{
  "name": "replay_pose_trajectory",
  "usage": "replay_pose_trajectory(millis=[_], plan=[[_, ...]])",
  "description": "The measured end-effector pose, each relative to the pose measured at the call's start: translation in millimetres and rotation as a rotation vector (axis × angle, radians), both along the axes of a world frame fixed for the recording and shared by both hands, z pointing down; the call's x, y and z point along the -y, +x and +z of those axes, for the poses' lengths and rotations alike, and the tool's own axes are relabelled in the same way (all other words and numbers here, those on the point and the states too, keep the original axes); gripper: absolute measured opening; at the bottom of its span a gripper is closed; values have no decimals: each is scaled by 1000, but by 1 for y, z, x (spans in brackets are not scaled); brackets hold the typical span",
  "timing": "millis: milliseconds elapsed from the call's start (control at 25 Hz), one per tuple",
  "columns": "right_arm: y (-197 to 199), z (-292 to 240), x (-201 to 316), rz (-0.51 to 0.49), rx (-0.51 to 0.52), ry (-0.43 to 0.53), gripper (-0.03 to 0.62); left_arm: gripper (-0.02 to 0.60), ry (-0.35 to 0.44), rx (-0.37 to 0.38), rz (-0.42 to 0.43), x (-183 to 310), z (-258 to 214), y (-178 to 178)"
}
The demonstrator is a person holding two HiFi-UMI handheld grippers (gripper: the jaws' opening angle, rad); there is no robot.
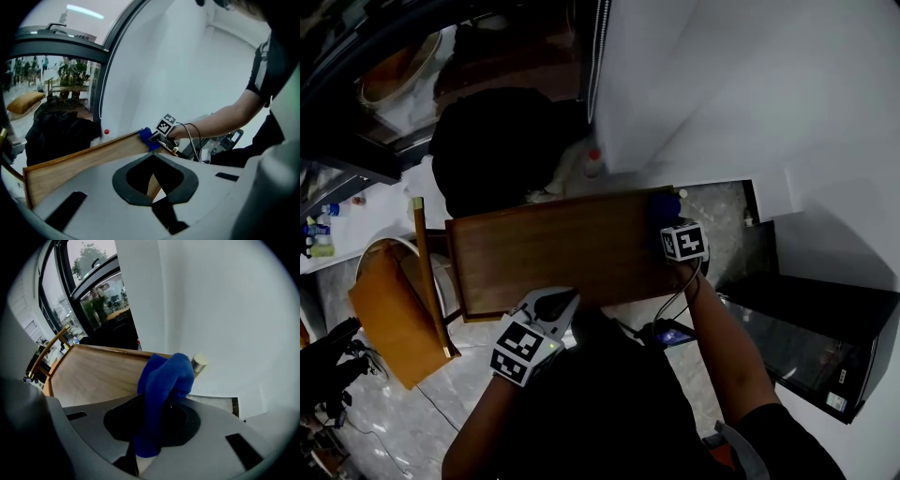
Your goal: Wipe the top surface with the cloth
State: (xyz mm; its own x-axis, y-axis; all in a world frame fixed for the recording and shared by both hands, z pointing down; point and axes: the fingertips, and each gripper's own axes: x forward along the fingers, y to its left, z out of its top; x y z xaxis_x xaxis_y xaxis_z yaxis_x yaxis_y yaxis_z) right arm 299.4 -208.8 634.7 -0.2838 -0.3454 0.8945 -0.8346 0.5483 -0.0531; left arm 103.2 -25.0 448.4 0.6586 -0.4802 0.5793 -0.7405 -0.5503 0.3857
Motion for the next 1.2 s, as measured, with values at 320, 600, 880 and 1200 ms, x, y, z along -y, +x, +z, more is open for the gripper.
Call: replay_pose_trajectory(millis=[320,600,880,1200], plan=[[14,-1,1,-5,-104,12,81,5,-4,-6,-37,-13,2,-15],[14,-5,2,45,-188,25,81,5,0,-37,-74,-24,2,-39],[-112,-36,-27,1,33,36,81,5,16,-51,-92,-43,-5,-100],[-328,-46,-104,-220,305,-6,81,5,36,-28,-172,-76,-11,-196]])
